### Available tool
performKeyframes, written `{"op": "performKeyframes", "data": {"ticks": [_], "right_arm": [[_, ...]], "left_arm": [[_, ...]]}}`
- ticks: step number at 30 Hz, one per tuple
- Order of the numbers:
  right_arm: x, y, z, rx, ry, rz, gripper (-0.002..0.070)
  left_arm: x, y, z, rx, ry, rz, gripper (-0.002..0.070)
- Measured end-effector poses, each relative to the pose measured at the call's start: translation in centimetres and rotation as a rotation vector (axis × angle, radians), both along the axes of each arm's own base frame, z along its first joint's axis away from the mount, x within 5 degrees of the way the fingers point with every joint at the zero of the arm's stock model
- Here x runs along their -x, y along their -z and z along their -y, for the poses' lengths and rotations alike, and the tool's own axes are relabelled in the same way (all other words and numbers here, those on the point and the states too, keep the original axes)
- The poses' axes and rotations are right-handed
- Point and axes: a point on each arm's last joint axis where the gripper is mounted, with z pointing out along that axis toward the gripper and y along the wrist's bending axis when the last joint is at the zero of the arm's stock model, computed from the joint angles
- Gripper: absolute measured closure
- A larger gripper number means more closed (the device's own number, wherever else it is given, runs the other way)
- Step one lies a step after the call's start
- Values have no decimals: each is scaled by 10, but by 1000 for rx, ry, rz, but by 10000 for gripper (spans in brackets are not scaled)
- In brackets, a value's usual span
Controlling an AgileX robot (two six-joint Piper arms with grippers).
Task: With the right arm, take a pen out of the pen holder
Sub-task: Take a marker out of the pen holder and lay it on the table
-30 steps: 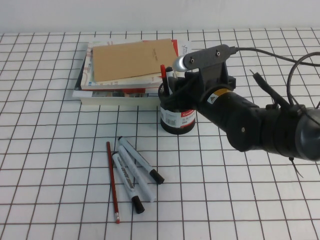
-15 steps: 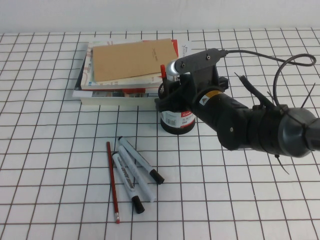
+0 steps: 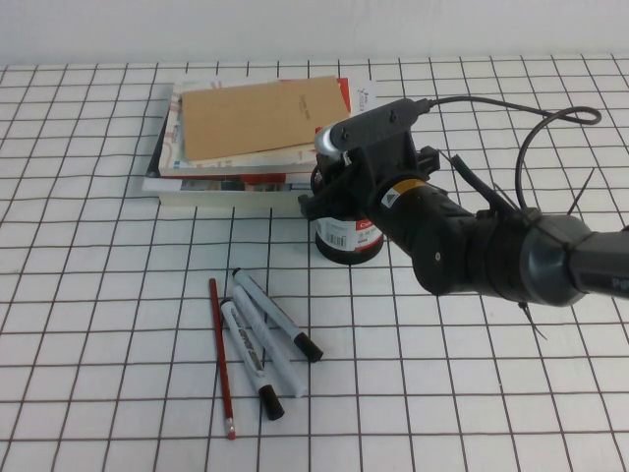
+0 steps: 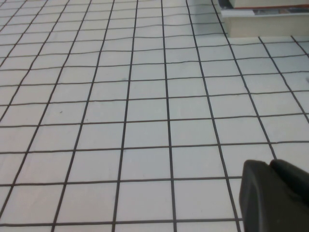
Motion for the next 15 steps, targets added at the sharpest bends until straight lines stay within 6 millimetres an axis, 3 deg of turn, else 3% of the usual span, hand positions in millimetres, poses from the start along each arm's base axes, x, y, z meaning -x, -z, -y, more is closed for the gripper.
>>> {"op": "performKeyframes", "data": {"ticks": [15], "right_arm": [[-8, 6, -1, 22, 8, 6, 387]], "left_arm": [[0, 0, 0, 0, 0, 0, 680]]}}
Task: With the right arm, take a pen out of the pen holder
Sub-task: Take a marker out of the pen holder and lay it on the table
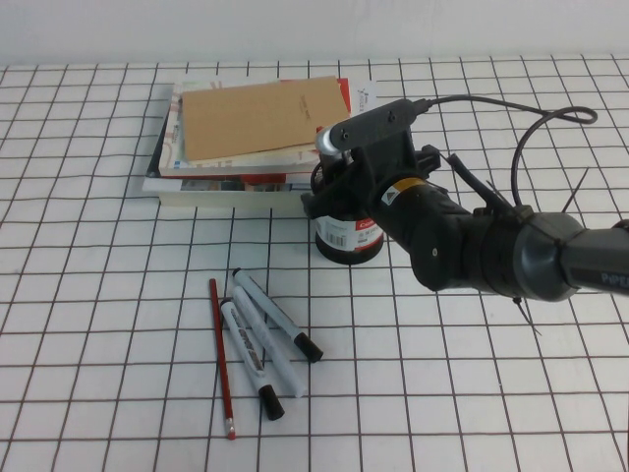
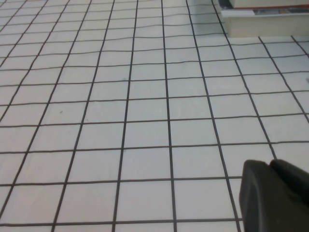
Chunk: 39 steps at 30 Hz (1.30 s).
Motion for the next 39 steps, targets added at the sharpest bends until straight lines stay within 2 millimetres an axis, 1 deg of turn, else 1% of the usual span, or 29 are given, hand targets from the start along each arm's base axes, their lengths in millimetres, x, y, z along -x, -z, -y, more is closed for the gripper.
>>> {"op": "performKeyframes", "data": {"ticks": [7, 12, 16, 19, 22, 30, 32, 34, 39], "right_arm": [[-5, 8, 4, -1, 23, -13, 387], [-5, 7, 5, -2, 27, -7, 391], [-6, 7, 5, -7, 33, -1, 433], [-6, 7, 5, -8, 33, 0, 489], [-6, 6, 5, -10, 35, 6, 531], [-6, 6, 5, -13, 37, 7, 535], [-6, 2, 6, -22, 42, 9, 535], [-4, -6, 7, -34, 41, 16, 536], [4, -44, 12, -84, 34, 67, 537]], "left_arm": [[0, 0, 0, 0, 0, 0, 680], [0, 0, 0, 0, 0, 0, 680], [0, 0, 0, 0, 0, 0, 680], [0, 0, 0, 0, 0, 0, 680], [0, 0, 0, 0, 0, 0, 680], [0, 0, 0, 0, 0, 0, 680], [0, 0, 0, 0, 0, 0, 680], [0, 0, 0, 0, 0, 0, 679], [0, 0, 0, 0, 0, 0, 679]]}}
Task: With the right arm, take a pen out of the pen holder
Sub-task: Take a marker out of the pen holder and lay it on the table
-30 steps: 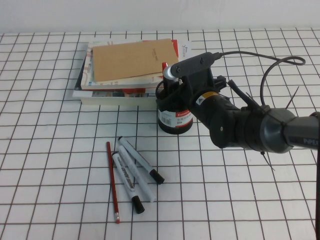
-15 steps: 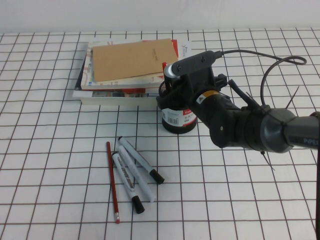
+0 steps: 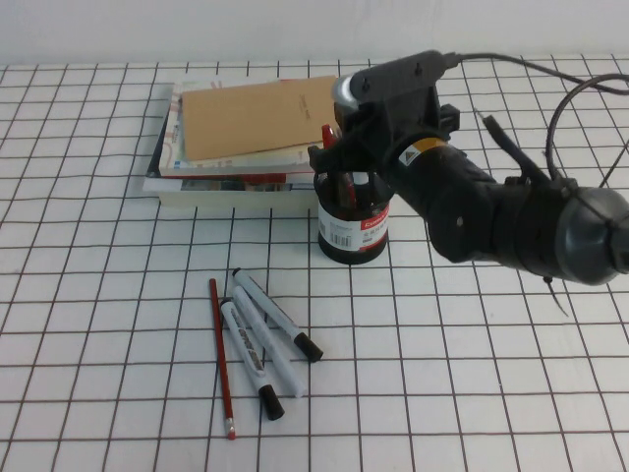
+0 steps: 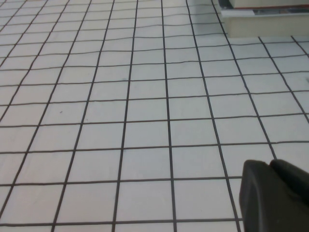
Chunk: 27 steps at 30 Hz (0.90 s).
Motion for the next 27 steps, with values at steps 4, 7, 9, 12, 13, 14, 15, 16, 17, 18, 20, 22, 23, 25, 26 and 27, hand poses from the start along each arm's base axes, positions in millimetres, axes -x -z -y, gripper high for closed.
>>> {"op": "performKeyframes", "data": {"ticks": [4, 7, 9, 12, 13, 14, 15, 16, 17, 18, 20, 22, 23, 25, 26, 27], "right_arm": [[12, -40, 7, -48, -15, 45, 537], [27, -74, 15, -79, -45, 62, 537], [39, -92, 20, -87, -78, 52, 537], [59, -112, 24, -90, -146, -12, 537], [66, -115, 26, -82, -174, -49, 538], [70, -118, 26, -75, -199, -83, 538], [77, -118, 26, -58, -240, -145, 538], [80, -117, 24, -45, -267, -189, 538], [84, -115, 23, -28, -302, -252, 538], [88, -113, 21, -14, -331, -319, 538], [93, -107, 18, 14, -369, -442, 538], [94, -99, 14, 50, -385, -547, 538], [93, -97, 12, 64, -387, -578, 538], [88, -89, 7, 102, -388, -650, 538], [85, -84, 4, 120, -389, -685, 538], [81, -79, 0, 138, -390, -712, 538]], "left_arm": [[0, 0, 0, 0, 0, 0, 679], [0, 0, 0, 0, 0, 0, 680], [0, 0, 0, 0, 0, 0, 680], [0, 0, 0, 0, 0, 0, 679], [0, 0, 0, 0, 0, 0, 680], [0, 0, 0, 0, 0, 0, 680], [0, 0, 0, 0, 0, 0, 680], [0, 0, 0, 0, 0, 0, 679], [0, 0, 0, 0, 0, 0, 679], [0, 0, 0, 0, 0, 0, 680], [0, 0, 0, 0, 0, 0, 680], [0, 0, 0, 0, 0, 0, 680], [0, 0, 0, 0, 0, 0, 679], [0, 0, 0, 0, 0, 0, 680], [0, 0, 0, 0, 0, 0, 679], [0, 0, 0, 0, 0, 0, 680]]}}
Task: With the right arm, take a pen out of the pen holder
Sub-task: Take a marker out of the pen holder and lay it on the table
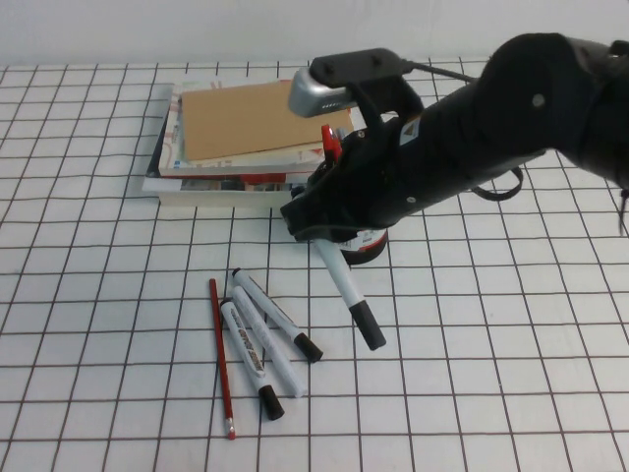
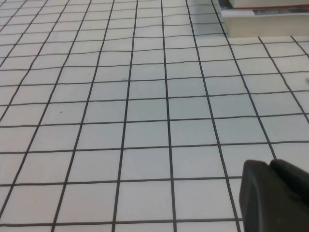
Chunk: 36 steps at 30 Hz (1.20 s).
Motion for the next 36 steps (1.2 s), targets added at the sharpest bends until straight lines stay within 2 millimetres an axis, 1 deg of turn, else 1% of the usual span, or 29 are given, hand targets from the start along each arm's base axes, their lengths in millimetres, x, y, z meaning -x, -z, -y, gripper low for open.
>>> {"op": "performKeyframes", "data": {"ticks": [2, 9, 10, 14, 20, 26, 29, 33, 36], "right_arm": [[-7, 8, -8, 39, -18, -31, 538], [-33, 41, -48, 169, -70, -95, 538], [-39, 49, -52, 189, -75, -107, 538], [-56, 66, -64, 231, -83, -112, 538], [-73, 85, -77, 257, -86, -100, 538], [-84, 105, -85, 271, -82, -93, 538], [-86, 107, -88, 267, -83, -77, 538], [-90, 119, -90, 281, -81, -75, 538], [-91, 123, -90, 286, -80, -75, 538]], "left_arm": [[0, 0, 0, 0, 0, 0, 680], [0, 0, 0, 0, 0, 0, 679], [0, 0, 0, 0, 0, 0, 679], [0, 0, 0, 0, 0, 0, 679], [0, 0, 0, 0, 0, 0, 680], [0, 0, 0, 0, 0, 0, 680], [0, 0, 0, 0, 0, 0, 680], [0, 0, 0, 0, 0, 0, 680], [0, 0, 0, 0, 0, 0, 679]]}}
